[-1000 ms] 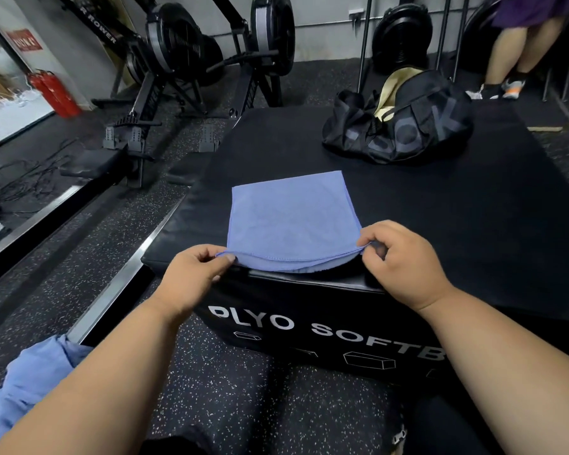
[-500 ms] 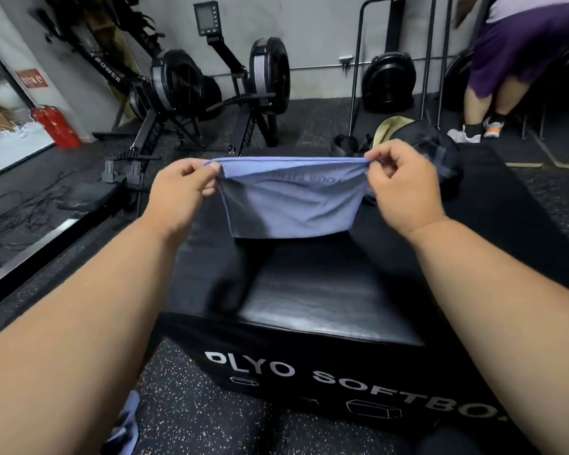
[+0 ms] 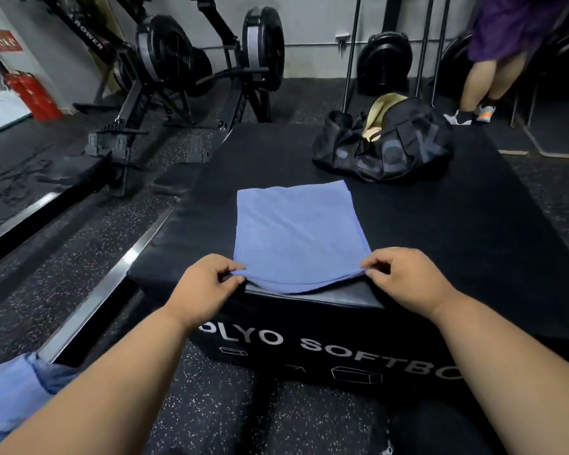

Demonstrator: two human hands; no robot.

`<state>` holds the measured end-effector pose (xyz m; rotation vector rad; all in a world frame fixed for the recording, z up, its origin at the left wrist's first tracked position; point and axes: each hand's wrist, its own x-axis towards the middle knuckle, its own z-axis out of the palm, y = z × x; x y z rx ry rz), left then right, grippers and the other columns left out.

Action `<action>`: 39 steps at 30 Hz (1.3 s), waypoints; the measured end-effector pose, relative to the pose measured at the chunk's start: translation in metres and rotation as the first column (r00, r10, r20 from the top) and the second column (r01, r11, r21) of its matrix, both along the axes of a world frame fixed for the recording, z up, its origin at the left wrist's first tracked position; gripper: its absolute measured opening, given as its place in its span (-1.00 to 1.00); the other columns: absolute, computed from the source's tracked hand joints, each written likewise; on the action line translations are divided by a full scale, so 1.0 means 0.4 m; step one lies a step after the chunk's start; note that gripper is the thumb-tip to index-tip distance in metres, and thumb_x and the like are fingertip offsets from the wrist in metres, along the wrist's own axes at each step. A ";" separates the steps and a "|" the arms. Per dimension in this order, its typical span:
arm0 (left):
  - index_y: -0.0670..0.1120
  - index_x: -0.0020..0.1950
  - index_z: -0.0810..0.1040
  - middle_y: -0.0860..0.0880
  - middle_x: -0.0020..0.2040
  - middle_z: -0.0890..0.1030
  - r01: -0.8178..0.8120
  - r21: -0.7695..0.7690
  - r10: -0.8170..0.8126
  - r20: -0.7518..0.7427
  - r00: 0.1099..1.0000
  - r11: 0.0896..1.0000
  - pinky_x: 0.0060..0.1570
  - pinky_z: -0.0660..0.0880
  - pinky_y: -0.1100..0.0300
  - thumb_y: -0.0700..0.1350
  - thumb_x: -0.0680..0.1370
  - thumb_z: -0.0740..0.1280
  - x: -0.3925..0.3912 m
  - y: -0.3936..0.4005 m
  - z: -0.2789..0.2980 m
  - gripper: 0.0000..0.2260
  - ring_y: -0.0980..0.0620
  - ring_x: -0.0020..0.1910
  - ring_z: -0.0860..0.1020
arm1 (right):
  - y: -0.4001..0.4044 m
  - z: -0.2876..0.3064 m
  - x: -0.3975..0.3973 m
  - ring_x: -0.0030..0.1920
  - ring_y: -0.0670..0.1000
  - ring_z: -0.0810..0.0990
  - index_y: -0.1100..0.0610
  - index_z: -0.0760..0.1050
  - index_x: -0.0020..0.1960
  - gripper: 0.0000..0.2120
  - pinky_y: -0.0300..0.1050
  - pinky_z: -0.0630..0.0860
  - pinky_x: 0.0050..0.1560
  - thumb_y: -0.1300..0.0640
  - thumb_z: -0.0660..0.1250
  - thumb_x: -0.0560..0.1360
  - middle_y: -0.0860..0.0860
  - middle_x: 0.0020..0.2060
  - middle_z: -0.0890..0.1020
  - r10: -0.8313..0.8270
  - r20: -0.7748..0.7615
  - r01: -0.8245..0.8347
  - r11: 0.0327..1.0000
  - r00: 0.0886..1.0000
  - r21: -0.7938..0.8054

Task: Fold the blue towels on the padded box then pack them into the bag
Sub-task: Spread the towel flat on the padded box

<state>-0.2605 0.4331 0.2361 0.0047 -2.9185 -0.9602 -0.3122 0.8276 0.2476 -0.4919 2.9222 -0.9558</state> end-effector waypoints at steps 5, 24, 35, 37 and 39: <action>0.18 0.11 0.74 0.28 0.11 0.69 0.006 0.094 -0.012 0.062 0.998 0.996 0.28 0.51 0.15 -0.01 0.65 0.39 -0.014 -0.021 0.003 -0.86 0.29 0.17 0.60 | 0.018 -0.008 -0.005 -0.05 -0.31 0.62 -0.16 0.70 -0.10 -0.89 -0.42 0.44 -0.01 0.06 0.51 0.54 -0.36 -0.16 0.68 -0.024 0.076 0.031 0.996 0.997 -0.085; 0.18 -0.05 0.63 0.37 0.35 0.55 0.165 -0.092 -0.161 0.048 0.986 0.982 0.31 0.49 0.24 -0.07 0.60 0.46 0.079 -0.001 -0.023 -0.87 0.33 0.28 0.58 | 0.081 -0.019 -0.006 0.16 -0.33 0.61 -0.12 0.71 -0.13 -0.87 -0.27 0.47 0.30 0.11 0.53 0.52 -0.28 0.11 0.69 0.067 0.165 -0.051 0.994 0.984 -0.099; 0.11 -0.03 0.59 0.17 0.37 0.62 0.134 -0.339 -0.185 -0.122 0.975 0.931 0.06 0.62 0.09 -0.09 0.41 0.63 0.075 0.010 -0.071 -0.72 0.02 0.15 0.65 | 0.070 -0.026 0.011 0.10 -0.23 0.61 -0.17 0.72 0.04 -0.80 -0.22 0.53 0.19 0.01 0.61 0.45 -0.29 0.02 0.64 0.161 0.011 -0.162 0.987 0.987 0.026; 0.08 -0.04 0.55 0.15 0.35 0.64 0.137 -0.373 -0.199 -0.133 0.971 0.918 0.02 0.62 0.07 -0.09 0.37 0.65 0.067 0.010 -0.079 -0.67 -0.02 0.10 0.64 | 0.068 -0.025 0.010 0.12 -0.24 0.59 -0.17 0.73 0.02 -0.85 -0.26 0.51 0.17 -0.01 0.59 0.47 -0.29 0.03 0.63 0.162 0.001 -0.162 0.986 0.987 0.044; 0.06 -0.02 0.55 0.13 0.32 0.65 0.132 -0.404 -0.210 -0.155 0.965 0.905 -0.02 0.63 0.04 -0.11 0.38 0.64 0.059 0.010 -0.081 -0.68 -0.06 0.06 0.64 | 0.065 -0.027 0.011 0.13 -0.24 0.57 -0.18 0.73 -0.01 -0.90 -0.27 0.51 0.15 -0.02 0.57 0.49 -0.28 0.03 0.62 0.157 -0.018 -0.156 0.987 0.987 0.050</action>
